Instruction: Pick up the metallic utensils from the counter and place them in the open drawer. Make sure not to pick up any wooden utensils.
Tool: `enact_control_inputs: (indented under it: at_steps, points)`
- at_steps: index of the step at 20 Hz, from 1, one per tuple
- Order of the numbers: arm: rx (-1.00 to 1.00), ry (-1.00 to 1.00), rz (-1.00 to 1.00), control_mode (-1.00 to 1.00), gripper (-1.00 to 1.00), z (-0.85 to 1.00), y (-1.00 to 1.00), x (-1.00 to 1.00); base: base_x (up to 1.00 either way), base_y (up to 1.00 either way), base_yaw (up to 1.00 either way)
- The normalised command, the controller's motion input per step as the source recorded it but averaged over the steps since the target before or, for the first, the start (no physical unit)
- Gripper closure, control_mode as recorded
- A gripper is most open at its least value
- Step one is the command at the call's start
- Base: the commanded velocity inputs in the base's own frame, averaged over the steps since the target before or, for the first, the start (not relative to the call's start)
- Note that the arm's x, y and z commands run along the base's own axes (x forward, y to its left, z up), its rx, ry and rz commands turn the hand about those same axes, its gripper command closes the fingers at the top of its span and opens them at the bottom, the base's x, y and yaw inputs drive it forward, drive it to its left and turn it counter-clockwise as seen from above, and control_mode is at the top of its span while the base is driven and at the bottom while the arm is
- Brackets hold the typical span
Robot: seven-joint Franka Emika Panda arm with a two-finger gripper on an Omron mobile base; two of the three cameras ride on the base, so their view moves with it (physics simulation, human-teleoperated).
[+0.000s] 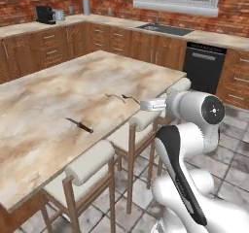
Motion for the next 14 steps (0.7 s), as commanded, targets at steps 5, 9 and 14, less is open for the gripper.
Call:
enact_control_inputs:
  at_steps: [5,9,14]
  points:
    - [0.0,0.0,0.0,1.0,-1.0,0.0,0.0,0.0,0.44,-0.64,0.58]
    - [0.0,0.0,0.0,1.0,-1.0,0.0,0.0,0.0,0.16,-0.28,0.39]
    - [0.0,0.0,0.0,1.0,-1.0,0.0,0.0,0.0,0.12,0.0,0.44]
